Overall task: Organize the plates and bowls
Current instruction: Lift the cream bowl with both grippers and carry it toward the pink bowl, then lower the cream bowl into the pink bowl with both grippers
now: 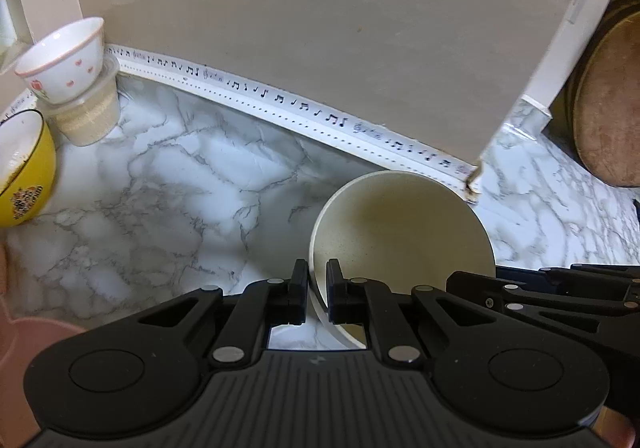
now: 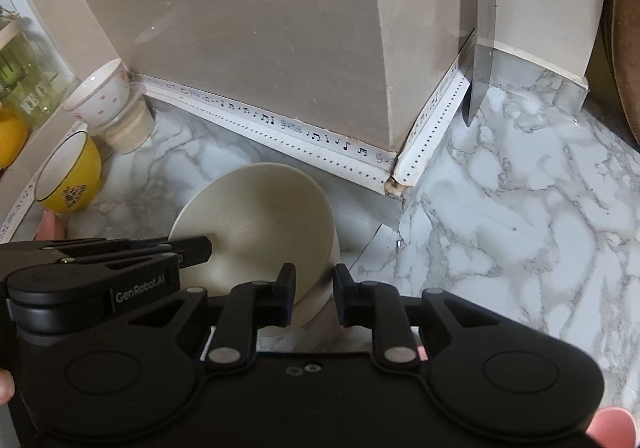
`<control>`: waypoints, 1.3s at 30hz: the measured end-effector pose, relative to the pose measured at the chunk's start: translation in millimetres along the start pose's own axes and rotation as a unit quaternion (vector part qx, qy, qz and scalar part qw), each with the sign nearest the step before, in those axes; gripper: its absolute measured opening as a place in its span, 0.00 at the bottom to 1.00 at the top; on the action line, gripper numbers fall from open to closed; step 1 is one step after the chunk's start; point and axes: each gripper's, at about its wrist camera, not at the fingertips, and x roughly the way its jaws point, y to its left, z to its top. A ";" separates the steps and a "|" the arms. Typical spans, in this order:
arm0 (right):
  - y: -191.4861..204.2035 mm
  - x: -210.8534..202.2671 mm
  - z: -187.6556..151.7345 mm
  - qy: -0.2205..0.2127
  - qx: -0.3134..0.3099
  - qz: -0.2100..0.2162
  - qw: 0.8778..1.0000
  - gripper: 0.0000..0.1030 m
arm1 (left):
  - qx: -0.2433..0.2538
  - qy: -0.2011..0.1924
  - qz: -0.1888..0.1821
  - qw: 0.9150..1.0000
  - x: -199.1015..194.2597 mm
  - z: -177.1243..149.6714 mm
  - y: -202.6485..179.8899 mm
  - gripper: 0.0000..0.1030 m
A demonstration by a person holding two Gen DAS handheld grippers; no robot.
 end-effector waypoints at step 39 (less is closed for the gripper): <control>-108.0 -162.3 -86.4 -0.079 0.072 -0.040 0.993 0.21 | 0.112 -0.011 -0.086 0.990 -84.4 -67.8 -165.6 0.08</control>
